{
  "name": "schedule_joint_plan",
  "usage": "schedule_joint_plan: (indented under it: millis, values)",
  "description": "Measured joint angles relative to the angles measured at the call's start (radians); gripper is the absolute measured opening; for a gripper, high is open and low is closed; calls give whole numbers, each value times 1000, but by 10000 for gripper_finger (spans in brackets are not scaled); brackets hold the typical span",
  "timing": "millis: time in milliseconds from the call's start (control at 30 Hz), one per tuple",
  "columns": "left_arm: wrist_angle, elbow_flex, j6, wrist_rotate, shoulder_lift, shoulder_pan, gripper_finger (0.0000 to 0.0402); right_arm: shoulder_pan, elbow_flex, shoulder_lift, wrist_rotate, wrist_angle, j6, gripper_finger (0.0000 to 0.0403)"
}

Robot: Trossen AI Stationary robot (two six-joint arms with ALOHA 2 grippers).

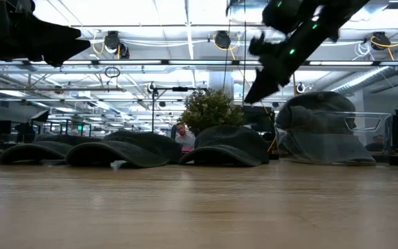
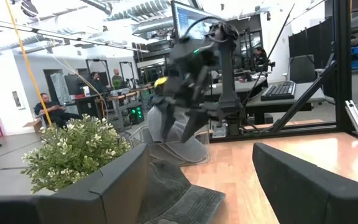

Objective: Pick & Place hat
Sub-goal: Put the right black cap into the bottom transparent bin

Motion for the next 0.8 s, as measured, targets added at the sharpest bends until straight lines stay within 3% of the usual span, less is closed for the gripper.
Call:
schedule_joint_plan:
  millis: [67,167,367,800]
  values:
    - [0,0,0,0,0,0,294,-41,10,50,-63,7,38,259]
    - [0,0,0,0,0,0,294,-77,10,108,-67,25,48,256]
    - [0,0,0,0,0,0,294,-77,10,186,-143,79,68,252]
    - [0,0,0,0,0,0,294,-83,11,296,-88,135,115,251]
